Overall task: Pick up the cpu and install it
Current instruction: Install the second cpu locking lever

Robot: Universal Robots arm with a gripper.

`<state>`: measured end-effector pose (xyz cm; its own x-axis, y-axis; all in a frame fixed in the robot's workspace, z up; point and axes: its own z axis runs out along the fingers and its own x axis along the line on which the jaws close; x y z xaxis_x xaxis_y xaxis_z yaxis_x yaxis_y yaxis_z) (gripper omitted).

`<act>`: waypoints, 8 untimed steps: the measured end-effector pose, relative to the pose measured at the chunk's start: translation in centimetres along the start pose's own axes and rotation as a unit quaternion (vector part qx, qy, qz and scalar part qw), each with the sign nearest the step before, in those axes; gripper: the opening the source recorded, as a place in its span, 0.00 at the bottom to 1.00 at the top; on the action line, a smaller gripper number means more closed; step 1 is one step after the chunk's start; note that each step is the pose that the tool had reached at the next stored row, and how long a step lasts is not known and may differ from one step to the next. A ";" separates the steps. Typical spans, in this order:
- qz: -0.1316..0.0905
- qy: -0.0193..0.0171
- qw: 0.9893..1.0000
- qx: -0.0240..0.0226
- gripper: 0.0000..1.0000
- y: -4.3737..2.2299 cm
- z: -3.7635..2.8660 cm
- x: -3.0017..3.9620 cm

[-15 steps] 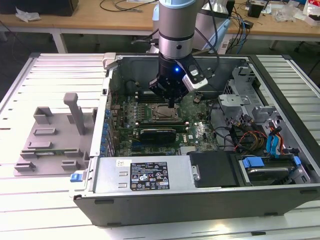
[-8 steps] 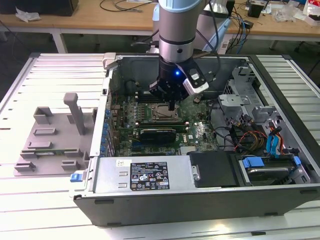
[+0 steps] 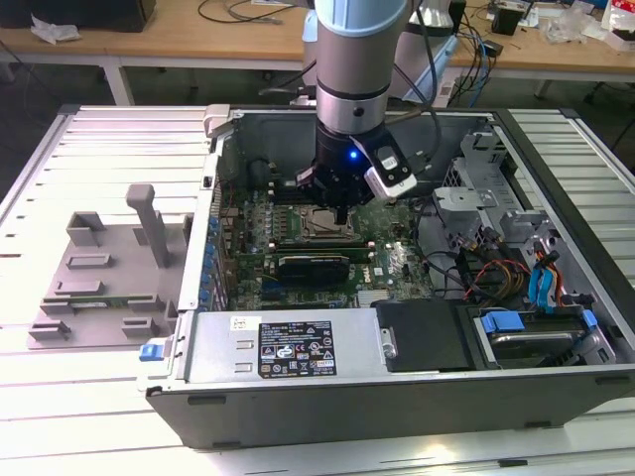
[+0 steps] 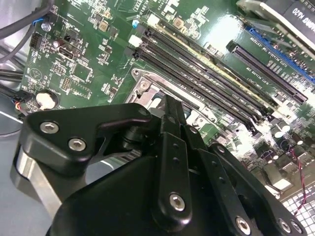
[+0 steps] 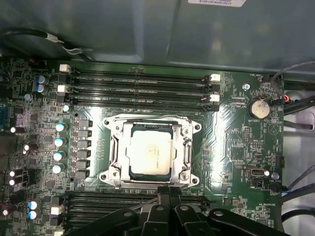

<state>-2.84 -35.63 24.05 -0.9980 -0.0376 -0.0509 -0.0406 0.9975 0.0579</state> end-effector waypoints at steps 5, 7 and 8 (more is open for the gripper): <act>0.000 0.000 1.000 -0.003 0.11 -0.30 -0.01 0.02; 0.000 0.000 1.000 -0.003 0.11 -0.58 -0.01 0.06; 0.000 0.000 1.000 -0.003 0.11 -0.67 -0.01 0.08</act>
<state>-2.89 -36.31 24.02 -0.9980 -0.0373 -0.0511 -0.0405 0.9972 0.0635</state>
